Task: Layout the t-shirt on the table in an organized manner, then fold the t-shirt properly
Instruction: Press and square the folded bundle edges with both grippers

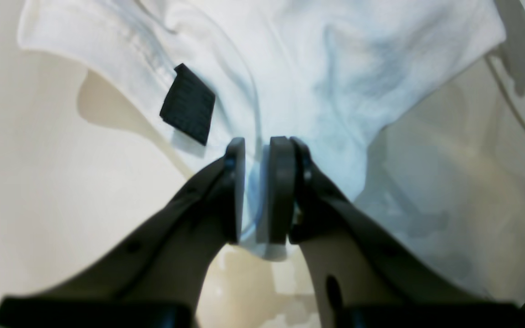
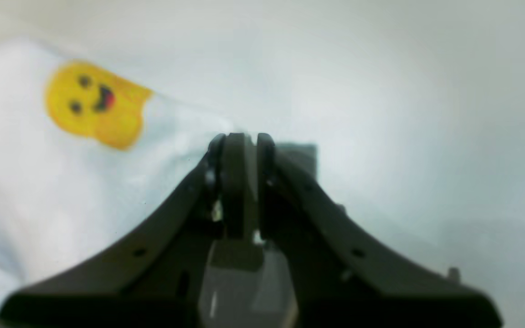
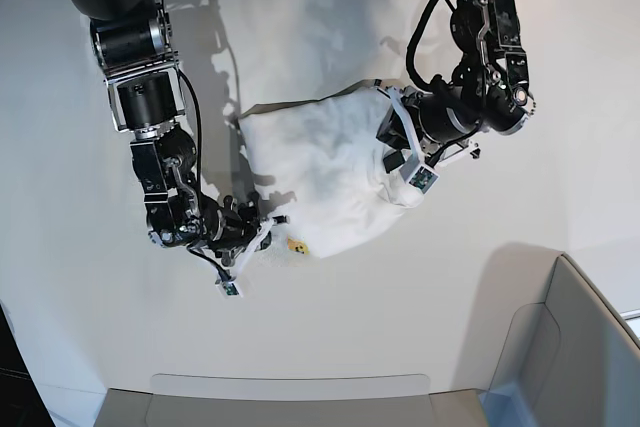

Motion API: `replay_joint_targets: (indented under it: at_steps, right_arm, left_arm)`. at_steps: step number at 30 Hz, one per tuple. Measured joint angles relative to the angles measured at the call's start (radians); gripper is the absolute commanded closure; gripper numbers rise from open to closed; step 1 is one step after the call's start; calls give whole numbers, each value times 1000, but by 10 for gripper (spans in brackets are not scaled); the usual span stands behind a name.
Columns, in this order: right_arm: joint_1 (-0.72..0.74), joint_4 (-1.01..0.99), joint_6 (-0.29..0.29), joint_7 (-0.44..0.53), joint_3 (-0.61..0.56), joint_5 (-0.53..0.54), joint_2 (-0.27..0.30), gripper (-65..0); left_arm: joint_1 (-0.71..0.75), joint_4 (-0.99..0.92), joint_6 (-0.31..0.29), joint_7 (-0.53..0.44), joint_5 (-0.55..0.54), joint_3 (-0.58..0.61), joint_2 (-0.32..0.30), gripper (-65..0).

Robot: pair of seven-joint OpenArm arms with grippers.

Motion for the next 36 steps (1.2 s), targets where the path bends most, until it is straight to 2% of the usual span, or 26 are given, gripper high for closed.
replay_joint_targets:
  at_steps: [3,9,14,16,18,20,23,28,31,36]
  right_arm:
    - [0,-16,0,14,-57,-47,-4,-48]
    - [-31,3,-3,48,-83,-69,-3,-47]
    - [-62,49,-4,-3,-83,-66,-3,-47]
    - [-117,134,14,-21,-82,-70,8,-47]
    - [-182,242,80,-77,-82,-60,26,-47]
    - [-236,335,107,-144,-83,-64,31,-47]
    - [-305,448,111,-232,-87,-72,27,-47]
    - [-387,589,118,-291,-86,-74,34,-47]
    - [-391,679,119,-285,-78,-71,65,-47]
    - [-385,770,118,-281,62,-69,43,-47]
  left_arm:
    - [3,-57,0,-53,0,0,0,-89]
    - [-4,-249,-10,-184,-28,37,-71,-89]
    - [-6,-258,-8,-228,-32,37,-97,-89]
    - [-33,-265,-7,-213,-20,36,-109,-89]
    - [-73,-269,-2,-203,14,39,-129,-89]
    - [-109,-269,3,-203,19,35,-137,-89]
    - [-158,-269,0,-203,17,34,-136,-89]
    - [-223,-262,0,-195,2,34,-138,-89]
    - [-223,-204,1,-87,13,30,-152,-89]
    - [-188,-24,0,-4,-1,29,-148,-89]
